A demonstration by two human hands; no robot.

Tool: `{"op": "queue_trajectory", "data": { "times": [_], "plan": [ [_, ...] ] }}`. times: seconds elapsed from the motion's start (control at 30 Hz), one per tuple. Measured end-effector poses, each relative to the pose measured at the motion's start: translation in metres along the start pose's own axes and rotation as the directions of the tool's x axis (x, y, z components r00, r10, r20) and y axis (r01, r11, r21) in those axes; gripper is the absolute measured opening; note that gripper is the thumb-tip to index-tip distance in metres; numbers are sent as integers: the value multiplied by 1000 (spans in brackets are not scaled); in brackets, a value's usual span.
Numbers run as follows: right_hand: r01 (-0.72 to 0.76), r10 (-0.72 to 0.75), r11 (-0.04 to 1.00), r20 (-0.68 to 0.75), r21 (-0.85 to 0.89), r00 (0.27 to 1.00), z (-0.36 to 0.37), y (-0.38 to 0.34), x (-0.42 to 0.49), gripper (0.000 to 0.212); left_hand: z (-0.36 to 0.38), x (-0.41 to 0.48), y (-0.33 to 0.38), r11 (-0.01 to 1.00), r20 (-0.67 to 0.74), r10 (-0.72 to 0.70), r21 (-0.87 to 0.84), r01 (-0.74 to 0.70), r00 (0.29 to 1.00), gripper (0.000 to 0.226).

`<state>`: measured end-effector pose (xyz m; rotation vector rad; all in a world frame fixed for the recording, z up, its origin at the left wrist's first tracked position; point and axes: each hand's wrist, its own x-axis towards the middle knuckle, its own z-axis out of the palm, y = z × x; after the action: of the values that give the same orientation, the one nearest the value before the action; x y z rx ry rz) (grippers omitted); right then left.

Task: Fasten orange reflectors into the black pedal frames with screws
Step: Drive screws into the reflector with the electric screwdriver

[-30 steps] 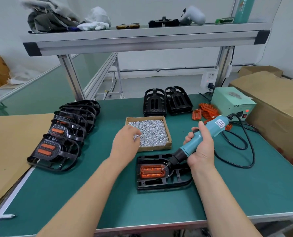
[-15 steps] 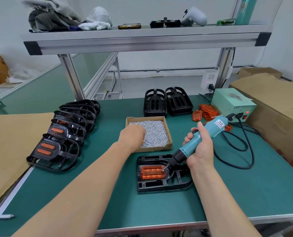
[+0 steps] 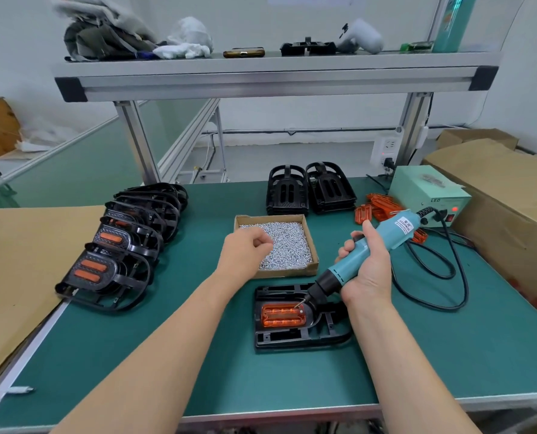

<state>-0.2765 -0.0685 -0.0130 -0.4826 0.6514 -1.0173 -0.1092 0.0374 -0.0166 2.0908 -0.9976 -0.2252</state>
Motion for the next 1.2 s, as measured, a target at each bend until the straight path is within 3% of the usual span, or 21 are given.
{"op": "queue_trajectory", "data": {
  "times": [0.17, 0.4, 1.2],
  "plan": [
    [36, -34, 999, -57, 33, 998, 5, -3, 1, 32, 1, -40, 5, 964, 68, 17, -267, 2, 998, 17],
    [78, -71, 996, -114, 51, 991, 11, -4, -4, 23, 5, -80, -3, 900, 111, 9, -435, 40, 994, 19],
    [111, -105, 993, -104, 46, 989, 17, -3, -17, 22, 8, -106, 5, 771, 147, -69, -620, 147, 987, 19]
  ]
}}
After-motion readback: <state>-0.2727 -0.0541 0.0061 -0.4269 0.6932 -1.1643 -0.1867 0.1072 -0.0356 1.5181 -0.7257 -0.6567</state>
